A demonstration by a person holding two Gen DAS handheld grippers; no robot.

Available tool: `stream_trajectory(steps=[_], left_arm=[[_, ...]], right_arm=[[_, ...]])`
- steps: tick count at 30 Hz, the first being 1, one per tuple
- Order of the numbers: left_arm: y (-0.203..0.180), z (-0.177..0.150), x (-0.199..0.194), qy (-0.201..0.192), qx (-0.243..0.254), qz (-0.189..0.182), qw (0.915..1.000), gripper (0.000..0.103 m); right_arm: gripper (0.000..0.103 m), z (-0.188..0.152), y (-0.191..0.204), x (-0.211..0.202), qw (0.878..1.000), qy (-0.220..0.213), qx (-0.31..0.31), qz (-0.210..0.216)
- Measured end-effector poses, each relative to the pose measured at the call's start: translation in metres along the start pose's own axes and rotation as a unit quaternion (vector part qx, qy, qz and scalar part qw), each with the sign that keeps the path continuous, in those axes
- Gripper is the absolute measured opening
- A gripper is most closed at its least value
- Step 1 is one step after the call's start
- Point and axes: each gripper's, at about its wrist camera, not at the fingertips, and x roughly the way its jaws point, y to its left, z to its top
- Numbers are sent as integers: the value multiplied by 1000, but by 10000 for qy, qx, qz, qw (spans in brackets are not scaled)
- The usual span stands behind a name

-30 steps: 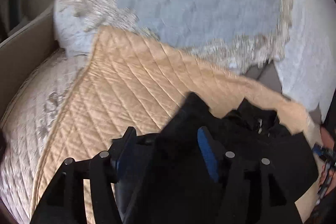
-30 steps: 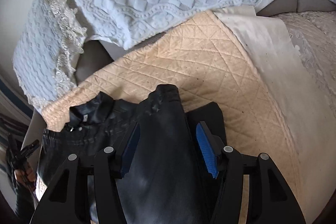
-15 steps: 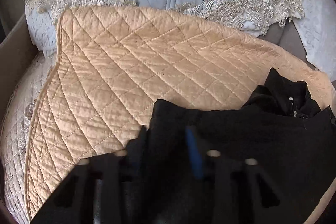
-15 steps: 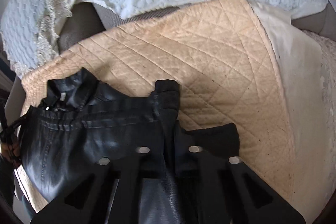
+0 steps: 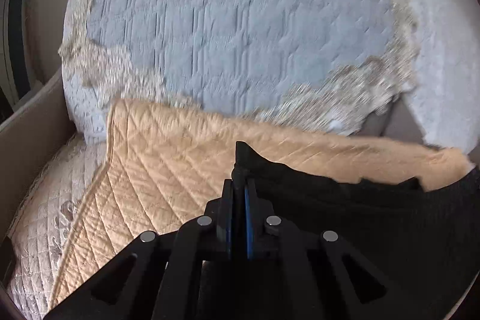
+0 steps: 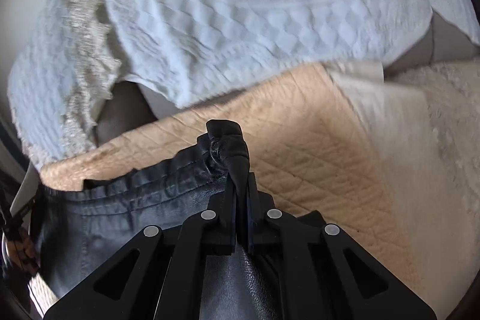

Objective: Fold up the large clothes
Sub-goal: 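Lift the hem with the right gripper while the left gripper grasps the hem, then fold the held hem over the jacket body toward the collar with both grippers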

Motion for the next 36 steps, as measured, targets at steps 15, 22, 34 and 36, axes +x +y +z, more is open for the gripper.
stream_trajectory(steps=[15,22,34,36], left_arm=[[12,-21,65,837,-128,363,9957,20],[31,-24,-49,87,-346,-269,9990,38],[42,-93,-77,552,-304,-521,9967,34],[31,-98,-100,329,-21,-697,9970,35]], right_arm=[[27,-10,-16,46,9965,795,65,-253],[42,-50,6,-62,9986,73,-472,212],[29,-93,-6,-93,9994,305,-173,19],[29,-104,10,-101,9988,296,-374,124]])
